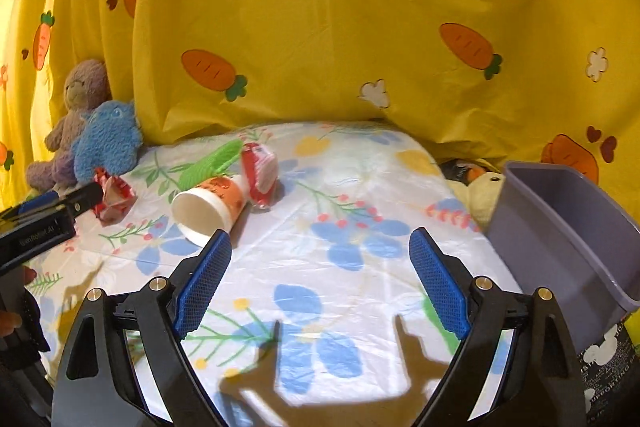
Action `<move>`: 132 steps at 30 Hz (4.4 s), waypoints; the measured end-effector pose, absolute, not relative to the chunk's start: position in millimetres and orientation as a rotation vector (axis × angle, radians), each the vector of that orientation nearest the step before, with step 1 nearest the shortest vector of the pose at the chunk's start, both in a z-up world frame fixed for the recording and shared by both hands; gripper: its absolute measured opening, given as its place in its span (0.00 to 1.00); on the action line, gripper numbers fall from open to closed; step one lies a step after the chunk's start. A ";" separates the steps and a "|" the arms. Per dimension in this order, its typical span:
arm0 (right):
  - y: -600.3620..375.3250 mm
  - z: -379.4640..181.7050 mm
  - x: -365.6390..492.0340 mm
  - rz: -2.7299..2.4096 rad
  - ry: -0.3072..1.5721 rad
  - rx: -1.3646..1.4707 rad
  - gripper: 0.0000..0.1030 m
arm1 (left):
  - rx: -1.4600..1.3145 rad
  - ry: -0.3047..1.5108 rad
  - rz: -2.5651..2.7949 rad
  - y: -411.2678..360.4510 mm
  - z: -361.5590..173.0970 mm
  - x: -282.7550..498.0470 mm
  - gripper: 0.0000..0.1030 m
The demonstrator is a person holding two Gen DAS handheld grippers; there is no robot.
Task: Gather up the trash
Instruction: 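Move both open grippers back toward the orange-printed paper cup on the bed, then grasp the orange-printed paper cup by its rim with the right gripper, then grasp the crumpled red-and-pink wrapper with the left gripper while the right gripper holds the cup, then carry the red wrapper and orange cup over the grey bin with both grippers, then open both grippers to drop the wrapper and cup into the bin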
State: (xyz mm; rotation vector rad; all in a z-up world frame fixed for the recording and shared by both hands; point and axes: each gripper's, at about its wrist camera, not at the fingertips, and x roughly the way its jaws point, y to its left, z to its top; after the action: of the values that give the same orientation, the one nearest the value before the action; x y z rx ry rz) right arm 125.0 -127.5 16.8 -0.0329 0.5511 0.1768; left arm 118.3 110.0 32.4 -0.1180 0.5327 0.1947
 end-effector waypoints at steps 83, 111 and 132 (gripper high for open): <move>-180.6 22.3 59.7 0.175 0.480 0.037 0.04 | -0.098 0.526 -0.056 35.6 18.4 100.1 0.22; -340.5 51.8 47.3 -0.286 0.412 0.125 0.04 | 0.095 0.526 -0.545 -187.0 56.2 125.1 0.23; -387.1 33.8 75.0 -0.441 0.490 0.143 0.04 | 0.037 0.649 -0.742 -262.9 36.7 176.3 0.25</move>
State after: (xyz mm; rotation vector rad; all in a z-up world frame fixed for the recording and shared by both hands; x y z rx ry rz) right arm 75.0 -387.1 33.8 0.1430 0.4903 -0.4406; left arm 176.3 -262.9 36.7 0.0372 0.6486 -0.7421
